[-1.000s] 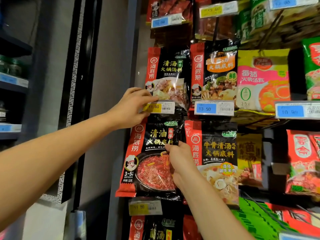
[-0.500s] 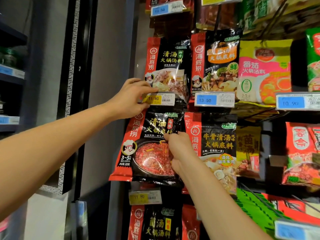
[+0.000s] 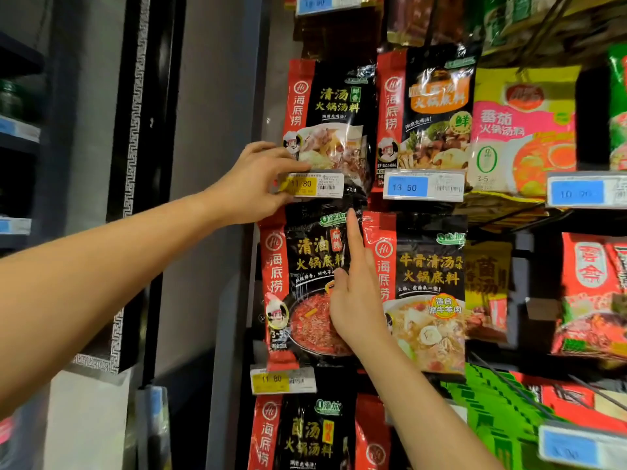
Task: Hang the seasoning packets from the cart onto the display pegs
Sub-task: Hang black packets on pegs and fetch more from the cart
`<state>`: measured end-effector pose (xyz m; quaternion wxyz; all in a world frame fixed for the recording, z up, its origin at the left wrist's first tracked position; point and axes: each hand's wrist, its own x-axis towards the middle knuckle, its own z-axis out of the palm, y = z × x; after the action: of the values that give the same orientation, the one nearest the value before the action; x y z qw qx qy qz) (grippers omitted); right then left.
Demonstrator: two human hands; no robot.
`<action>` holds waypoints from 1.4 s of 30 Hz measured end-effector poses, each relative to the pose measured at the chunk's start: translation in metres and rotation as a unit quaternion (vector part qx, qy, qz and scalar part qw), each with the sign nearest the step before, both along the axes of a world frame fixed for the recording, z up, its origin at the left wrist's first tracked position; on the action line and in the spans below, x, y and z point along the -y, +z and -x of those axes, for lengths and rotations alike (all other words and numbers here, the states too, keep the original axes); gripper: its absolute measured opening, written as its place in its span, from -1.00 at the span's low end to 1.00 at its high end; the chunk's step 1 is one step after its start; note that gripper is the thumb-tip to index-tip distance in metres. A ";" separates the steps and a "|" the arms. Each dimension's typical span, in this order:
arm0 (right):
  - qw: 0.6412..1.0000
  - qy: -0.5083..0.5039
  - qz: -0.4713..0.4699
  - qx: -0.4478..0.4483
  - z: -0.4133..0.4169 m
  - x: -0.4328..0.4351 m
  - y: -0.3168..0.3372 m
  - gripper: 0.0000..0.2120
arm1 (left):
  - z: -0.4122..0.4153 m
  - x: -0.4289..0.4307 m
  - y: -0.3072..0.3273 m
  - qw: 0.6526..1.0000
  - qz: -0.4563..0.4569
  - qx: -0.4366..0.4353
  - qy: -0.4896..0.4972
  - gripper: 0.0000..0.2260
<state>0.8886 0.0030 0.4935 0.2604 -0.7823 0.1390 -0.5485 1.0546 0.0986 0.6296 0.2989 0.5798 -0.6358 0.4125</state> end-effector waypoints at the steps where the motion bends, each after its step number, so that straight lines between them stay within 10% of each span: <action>1: 1.000 -0.016 0.022 -0.003 -0.002 0.006 -0.003 -0.16 | -0.001 0.000 0.000 1.000 0.000 0.003 -0.001 -0.51; 13: 0.999 -0.038 0.017 0.015 -0.009 0.015 0.019 -0.42 | -0.001 0.000 0.001 1.000 -0.004 -0.001 0.012 -0.50; 42: 0.982 -0.182 0.032 -0.049 -0.023 0.008 0.029 -0.32 | -0.005 0.001 -0.001 1.000 -0.006 0.003 0.004 -0.50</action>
<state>0.9118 -0.0053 0.5228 0.1242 -0.7774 0.2742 -0.5523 1.0592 0.0974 0.6283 0.2918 0.5831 -0.6368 0.4114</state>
